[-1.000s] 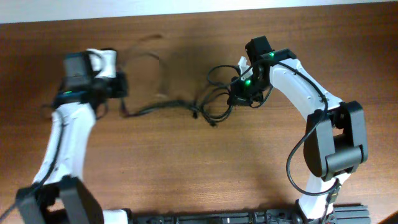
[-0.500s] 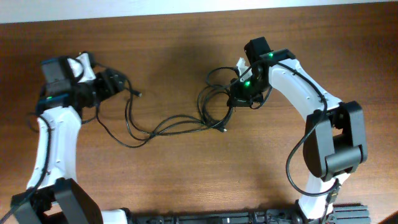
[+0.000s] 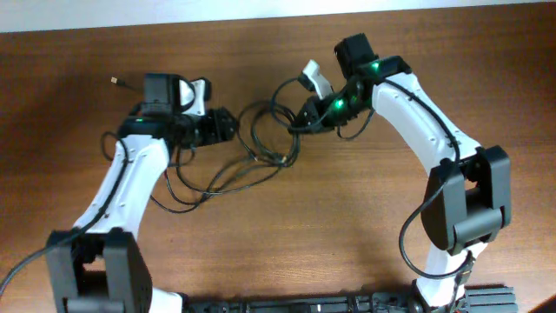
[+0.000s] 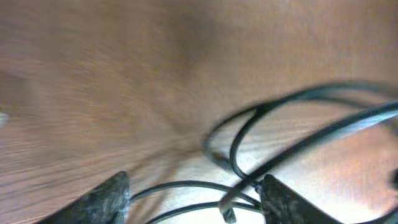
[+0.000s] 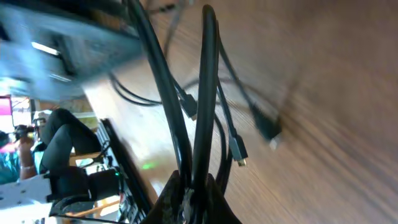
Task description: Untangle cables
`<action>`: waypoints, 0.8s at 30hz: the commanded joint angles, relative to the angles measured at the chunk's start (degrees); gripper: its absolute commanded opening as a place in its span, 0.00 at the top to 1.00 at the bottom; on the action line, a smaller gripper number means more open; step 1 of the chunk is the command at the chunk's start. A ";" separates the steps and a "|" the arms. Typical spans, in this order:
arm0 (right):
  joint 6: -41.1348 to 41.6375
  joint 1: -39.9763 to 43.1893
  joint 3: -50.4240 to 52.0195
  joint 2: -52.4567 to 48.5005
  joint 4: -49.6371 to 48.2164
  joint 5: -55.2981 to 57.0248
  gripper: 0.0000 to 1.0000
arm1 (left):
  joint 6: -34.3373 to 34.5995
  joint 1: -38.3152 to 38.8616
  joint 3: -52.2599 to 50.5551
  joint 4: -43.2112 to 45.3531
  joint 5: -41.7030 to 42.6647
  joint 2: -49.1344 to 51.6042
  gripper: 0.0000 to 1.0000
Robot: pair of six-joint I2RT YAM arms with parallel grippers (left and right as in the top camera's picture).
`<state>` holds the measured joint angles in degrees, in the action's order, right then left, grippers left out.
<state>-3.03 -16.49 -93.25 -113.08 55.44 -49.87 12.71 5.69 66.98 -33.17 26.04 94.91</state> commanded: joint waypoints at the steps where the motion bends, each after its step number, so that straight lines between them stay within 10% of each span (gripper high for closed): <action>1: -2.47 0.00 -1.53 1.99 0.20 -2.97 0.96 | -3.89 3.74 0.57 1.22 5.35 2.45 0.40; 24: 8.07 0.00 -1.53 1.99 -7.85 2.51 0.96 | -17.20 12.98 0.57 2.03 13.86 2.91 0.21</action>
<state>2.83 -16.49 -93.78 -112.95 49.74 -46.78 -2.46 18.41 66.98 -30.41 38.41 97.30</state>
